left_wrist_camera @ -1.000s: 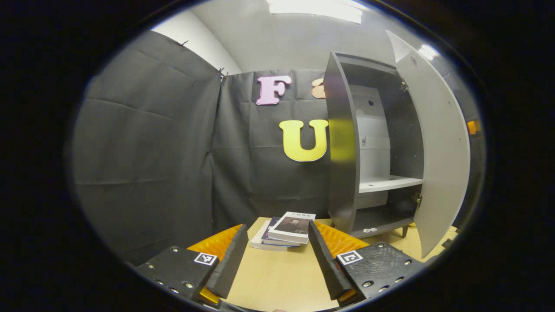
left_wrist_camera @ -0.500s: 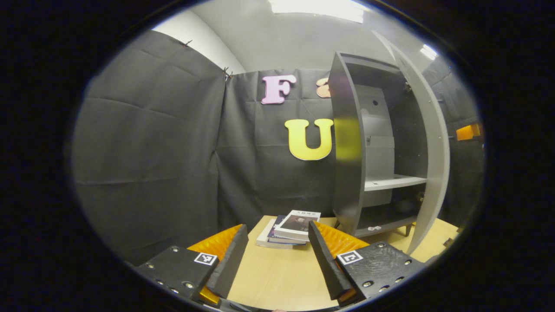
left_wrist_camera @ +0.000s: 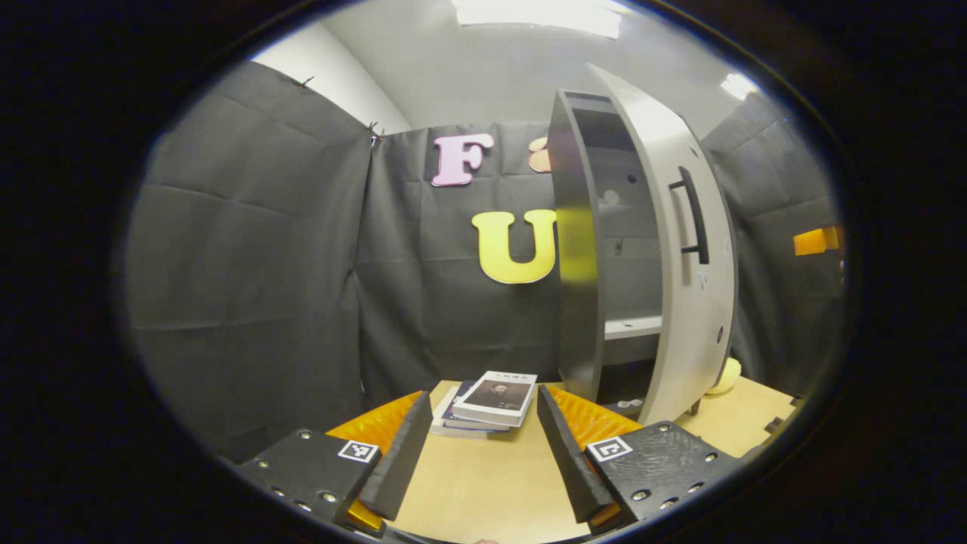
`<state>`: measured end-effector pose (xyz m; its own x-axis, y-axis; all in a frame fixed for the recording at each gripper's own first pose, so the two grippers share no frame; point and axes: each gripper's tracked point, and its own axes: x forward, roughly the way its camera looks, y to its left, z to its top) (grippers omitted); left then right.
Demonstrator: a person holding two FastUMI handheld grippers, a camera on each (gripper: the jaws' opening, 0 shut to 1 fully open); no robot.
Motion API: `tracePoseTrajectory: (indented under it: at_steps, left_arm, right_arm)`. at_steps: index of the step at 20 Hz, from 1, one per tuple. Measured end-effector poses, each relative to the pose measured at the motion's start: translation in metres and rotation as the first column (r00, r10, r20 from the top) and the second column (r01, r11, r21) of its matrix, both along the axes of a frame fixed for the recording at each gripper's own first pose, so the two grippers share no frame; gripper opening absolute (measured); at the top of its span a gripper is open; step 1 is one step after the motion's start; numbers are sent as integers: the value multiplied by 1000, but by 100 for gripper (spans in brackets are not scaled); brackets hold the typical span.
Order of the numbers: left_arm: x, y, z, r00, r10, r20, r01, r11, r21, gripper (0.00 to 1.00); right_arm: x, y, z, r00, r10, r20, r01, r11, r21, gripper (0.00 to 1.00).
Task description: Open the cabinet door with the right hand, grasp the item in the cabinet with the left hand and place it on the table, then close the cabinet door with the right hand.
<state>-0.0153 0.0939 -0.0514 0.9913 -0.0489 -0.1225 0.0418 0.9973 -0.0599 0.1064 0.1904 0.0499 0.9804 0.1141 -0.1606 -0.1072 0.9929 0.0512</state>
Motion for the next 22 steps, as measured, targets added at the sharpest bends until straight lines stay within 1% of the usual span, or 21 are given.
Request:
tracePoseTrajectory:
  at_steps: [1, 3, 6, 7, 8, 9, 11, 15, 16, 17, 22]
  left_arm:
    - [0, -13, 3, 1000, -3, -1, 3, 1000, 2, 84]
    - [1, -44, 13, 1000, -3, 2, 3, 1000, 17, 84]
    - [-3, -90, 29, 1000, -4, 14, 4, 1000, 24, 84]
    - [-3, -103, 34, 1000, 0, 14, 0, 1000, 24, 84]
    - [-3, -115, 37, 1000, 10, 14, -10, 1000, 25, 84]
    - [-3, -125, 41, 1000, 18, 14, -18, 1000, 23, 84]
    - [-4, -146, 51, 999, 37, 13, -37, 999, 16, 84]
    - [-9, -168, 81, 996, 80, 40, -82, 995, 51, 84]
    - [-11, -173, 89, 996, 81, 45, -84, 995, 59, 84]
    - [-12, -178, 95, 996, 77, 49, -80, 995, 62, 84]
    - [-12, -187, 113, 997, 41, 69, -44, 998, 48, 84]
  right_arm:
    - [0, -9, -3, 1000, 9, -2, -9, 1000, 10, 96]
    - [4, -23, -9, 1000, 30, -7, -30, 999, 31, 96]
    - [15, -58, -19, 999, 46, -20, -44, 998, 53, 96]
    - [20, -70, -21, 999, 49, -17, -48, 997, 64, 92]
    - [22, -82, -23, 999, 53, -11, -52, 996, 74, 92]
    - [26, -93, -25, 998, 58, -3, -58, 995, 80, 96]
    - [29, -111, -30, 997, 69, 19, -70, 995, 76, 96]
    - [41, -135, -36, 994, 95, 53, -99, 991, 88, 96]
    - [41, -137, -39, 994, 100, 53, -104, 990, 95, 100]
    - [42, -139, -40, 993, 103, 50, -108, 989, 102, 97]
    - [32, -134, -39, 994, 85, 75, -94, 989, 113, 97]
